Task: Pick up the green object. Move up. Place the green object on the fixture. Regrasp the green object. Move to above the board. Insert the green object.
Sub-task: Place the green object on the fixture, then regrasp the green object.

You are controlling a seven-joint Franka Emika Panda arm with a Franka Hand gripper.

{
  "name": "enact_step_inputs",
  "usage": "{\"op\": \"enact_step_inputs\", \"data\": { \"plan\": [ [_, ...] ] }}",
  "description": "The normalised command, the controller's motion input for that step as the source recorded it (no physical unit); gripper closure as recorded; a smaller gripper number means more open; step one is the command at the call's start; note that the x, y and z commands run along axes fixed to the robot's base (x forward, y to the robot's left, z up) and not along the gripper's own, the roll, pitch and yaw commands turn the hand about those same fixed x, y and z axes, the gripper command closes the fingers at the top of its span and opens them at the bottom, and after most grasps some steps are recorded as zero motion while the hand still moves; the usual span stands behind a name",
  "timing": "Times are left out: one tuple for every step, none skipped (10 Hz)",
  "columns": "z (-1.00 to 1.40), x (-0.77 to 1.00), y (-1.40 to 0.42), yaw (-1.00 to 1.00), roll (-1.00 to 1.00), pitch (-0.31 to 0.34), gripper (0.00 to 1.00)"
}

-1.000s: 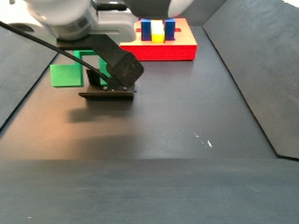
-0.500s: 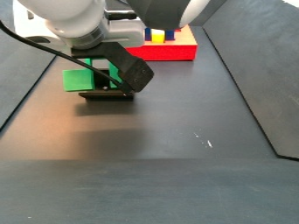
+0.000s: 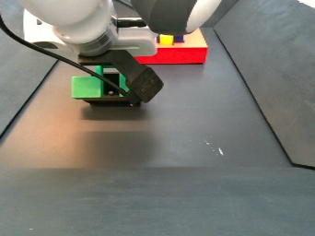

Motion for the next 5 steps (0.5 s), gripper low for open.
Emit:
{"op": "enact_step_inputs", "data": {
  "plan": [
    [-0.34, 0.00, 0.00, 0.00, -0.25, 0.466, 1.00],
    [-0.31, 0.00, 0.02, 0.00, -0.21, 0.457, 1.00],
    [-0.08, 0.00, 0.07, 0.00, -0.01, 0.137, 1.00],
    [0.00, 0.00, 0.00, 0.00, 0.00, 0.000, 0.00],
    [0.45, 0.00, 0.09, 0.00, -0.36, -0.343, 0.00]
  ]
}}
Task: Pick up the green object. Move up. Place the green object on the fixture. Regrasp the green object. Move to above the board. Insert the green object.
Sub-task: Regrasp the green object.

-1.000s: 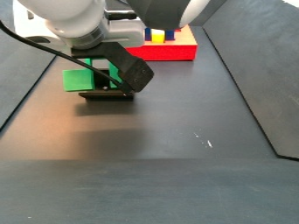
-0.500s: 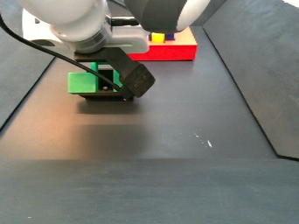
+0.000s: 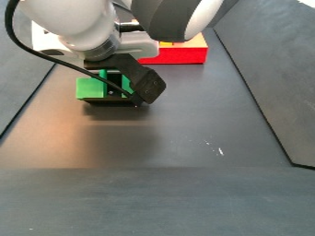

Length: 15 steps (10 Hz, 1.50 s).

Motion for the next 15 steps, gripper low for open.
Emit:
{"op": "enact_step_inputs", "data": {
  "plan": [
    [0.61, 0.03, 0.19, 0.00, -0.47, -0.389, 0.00],
    [0.58, 0.05, 0.15, 0.00, -0.48, -0.417, 0.00],
    [0.59, 0.00, 0.18, 0.00, -0.47, -0.417, 0.00],
    [0.65, 0.03, 0.07, 0.00, -0.26, -0.454, 0.00],
    [0.67, 0.10, -0.21, 0.00, 0.48, -0.466, 0.00],
    [0.48, 0.17, -0.46, 0.00, 1.00, -0.280, 0.00],
    [0.27, 0.19, -0.40, 0.00, 1.00, -0.237, 0.00],
    [0.19, 0.20, -0.36, 0.00, 1.00, -0.234, 0.00],
    [0.11, 0.19, -0.33, 0.00, 1.00, -0.243, 0.00],
    [0.07, 0.21, -0.36, 0.00, 1.00, -0.243, 0.00],
    [0.01, 0.37, -0.35, 0.00, 1.00, -0.220, 0.00],
    [0.00, 0.51, -0.30, 0.04, 1.00, -0.194, 0.00],
    [-0.01, 0.57, -0.23, 0.08, 1.00, -0.186, 0.00],
    [-0.01, 0.61, -0.10, 0.13, 0.97, -0.171, 0.00],
    [-0.01, 0.61, -0.03, 0.16, 0.90, -0.151, 0.00]
  ]
}}
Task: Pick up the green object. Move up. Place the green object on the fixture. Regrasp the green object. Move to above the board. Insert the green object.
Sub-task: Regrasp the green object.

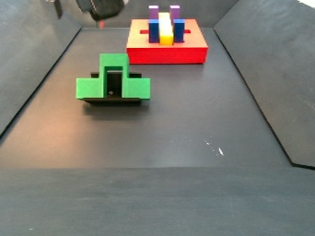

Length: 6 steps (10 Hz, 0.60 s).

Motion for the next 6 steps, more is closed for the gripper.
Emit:
{"op": "enact_step_inputs", "data": {
  "plan": [
    [-0.09, 0.57, -0.03, 0.18, 0.96, -0.106, 0.00],
    [-0.04, 0.36, 0.00, 0.14, 0.82, -0.091, 0.00],
    [0.00, 0.36, 0.00, 0.15, 0.58, -0.117, 0.00],
    [0.00, 0.33, 0.00, 0.16, 0.62, -0.149, 0.00],
    [0.03, 0.29, 0.07, 0.16, 0.75, -0.109, 0.00],
    [0.01, 0.23, 0.11, 0.16, 0.85, -0.054, 0.00]
  ]
}}
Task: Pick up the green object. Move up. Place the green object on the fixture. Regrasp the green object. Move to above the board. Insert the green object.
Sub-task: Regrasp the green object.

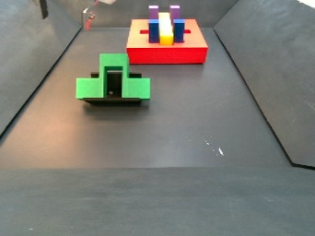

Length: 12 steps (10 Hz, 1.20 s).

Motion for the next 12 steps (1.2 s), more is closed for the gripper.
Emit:
{"op": "enact_step_inputs", "data": {
  "plan": [
    [0.07, 0.08, 0.21, 0.18, 0.63, 0.000, 0.00],
    [0.15, -0.25, 0.31, 0.00, 0.19, 0.000, 0.00],
    [0.21, -0.65, 0.27, -0.33, 0.00, 0.137, 0.00],
    [0.17, -0.62, 0.19, -0.44, 0.00, 0.203, 0.00],
    [0.17, -0.54, 0.15, -0.52, 0.00, 0.217, 0.00],
    [0.11, -0.50, 0.11, -0.54, -0.06, 0.206, 0.00],
    [0.08, -0.42, 0.18, -0.56, -0.08, 0.240, 0.00],
    [0.00, -0.34, 0.15, -0.50, -0.02, 0.266, 0.00],
    [-0.19, -0.25, 0.06, -0.33, 0.09, 0.249, 0.00],
    [-0.41, -0.04, 0.00, -0.04, 0.34, 0.129, 0.00],
    [-0.34, 0.06, -0.05, 0.25, 0.28, 0.054, 0.00],
    [-0.26, 0.33, -0.05, 0.80, 0.08, 0.003, 0.00]
  ]
}}
